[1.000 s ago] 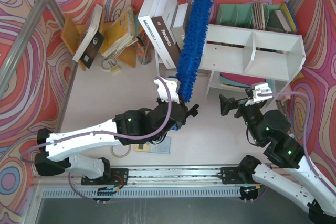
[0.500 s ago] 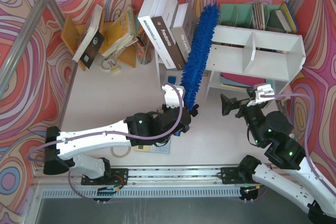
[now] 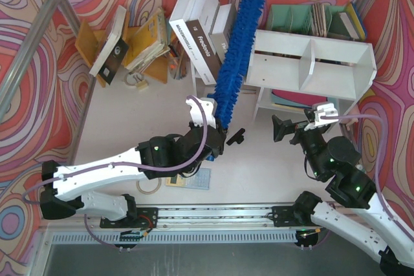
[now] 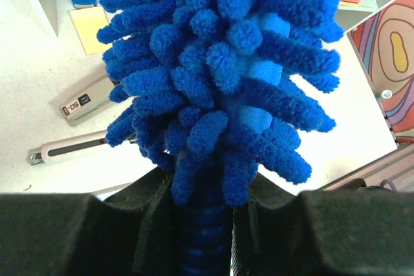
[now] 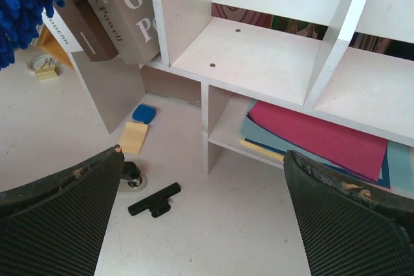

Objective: Dust the bookshelf with a duster

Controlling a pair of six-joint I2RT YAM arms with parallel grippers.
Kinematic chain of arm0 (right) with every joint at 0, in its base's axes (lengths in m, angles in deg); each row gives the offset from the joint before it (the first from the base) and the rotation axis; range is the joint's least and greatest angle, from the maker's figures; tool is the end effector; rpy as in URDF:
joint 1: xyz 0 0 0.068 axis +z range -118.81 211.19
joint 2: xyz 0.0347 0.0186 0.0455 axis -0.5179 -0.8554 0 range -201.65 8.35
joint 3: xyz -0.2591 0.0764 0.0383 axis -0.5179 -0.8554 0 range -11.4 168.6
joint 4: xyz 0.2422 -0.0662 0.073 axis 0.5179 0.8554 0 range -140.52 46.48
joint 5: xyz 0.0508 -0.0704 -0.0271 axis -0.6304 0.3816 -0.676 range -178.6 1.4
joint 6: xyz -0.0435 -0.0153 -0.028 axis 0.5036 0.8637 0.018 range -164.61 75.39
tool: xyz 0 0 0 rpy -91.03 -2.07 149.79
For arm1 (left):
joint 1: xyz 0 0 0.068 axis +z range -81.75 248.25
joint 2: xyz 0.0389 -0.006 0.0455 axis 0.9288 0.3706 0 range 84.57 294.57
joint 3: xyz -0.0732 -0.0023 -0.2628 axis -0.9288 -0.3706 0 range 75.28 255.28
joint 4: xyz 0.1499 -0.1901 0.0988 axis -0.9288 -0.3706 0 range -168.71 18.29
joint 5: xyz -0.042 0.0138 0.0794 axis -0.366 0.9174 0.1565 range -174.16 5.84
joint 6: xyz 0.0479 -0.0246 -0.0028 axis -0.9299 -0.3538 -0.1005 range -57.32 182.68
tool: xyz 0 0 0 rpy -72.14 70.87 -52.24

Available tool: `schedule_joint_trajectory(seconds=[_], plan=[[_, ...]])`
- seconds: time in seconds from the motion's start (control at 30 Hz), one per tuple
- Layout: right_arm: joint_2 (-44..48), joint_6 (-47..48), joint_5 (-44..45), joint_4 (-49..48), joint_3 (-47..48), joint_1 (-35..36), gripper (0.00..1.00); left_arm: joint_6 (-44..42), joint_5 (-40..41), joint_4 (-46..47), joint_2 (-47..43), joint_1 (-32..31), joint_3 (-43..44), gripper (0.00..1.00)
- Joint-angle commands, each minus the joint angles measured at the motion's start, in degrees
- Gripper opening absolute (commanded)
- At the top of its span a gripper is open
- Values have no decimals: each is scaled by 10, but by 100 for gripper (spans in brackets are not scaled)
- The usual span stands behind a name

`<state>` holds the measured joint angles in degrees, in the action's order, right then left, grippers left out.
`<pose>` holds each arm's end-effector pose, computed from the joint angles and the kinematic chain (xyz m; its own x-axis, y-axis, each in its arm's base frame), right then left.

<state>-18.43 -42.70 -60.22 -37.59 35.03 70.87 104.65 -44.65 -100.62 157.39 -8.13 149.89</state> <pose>0.0874 0.0504 0.3837 0.0966 0.0420 -0.9944 -0.1953 0.9805 0.0224 0.0868 -0.2622 0.3871 -0.4922 -0.1601 -0.8557 0.3865 0.8406 -0.3796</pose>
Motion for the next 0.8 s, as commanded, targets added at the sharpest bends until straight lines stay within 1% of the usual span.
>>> schedule_joint_trajectory(seconds=[0.0, 0.1, 0.27, 0.5, 0.77], plan=[[-20, -8, 24, -1, 28, -2, 99, 20, 22, 16, 2, 12, -16, 0], [-50, -34, 43, 18, 56, -2, 99, 34, 5, 16, 11, 13, -27, 0], [-74, -44, 62, 4, 38, -1, 99, 20, 8, 26, 1, 12, -25, 0], [-36, -24, 64, -17, 15, -2, 99, -16, 29, 55, -34, 14, -19, 0], [-42, -28, 62, -7, 17, -3, 99, 8, -4, 53, -18, 14, -20, 0]])
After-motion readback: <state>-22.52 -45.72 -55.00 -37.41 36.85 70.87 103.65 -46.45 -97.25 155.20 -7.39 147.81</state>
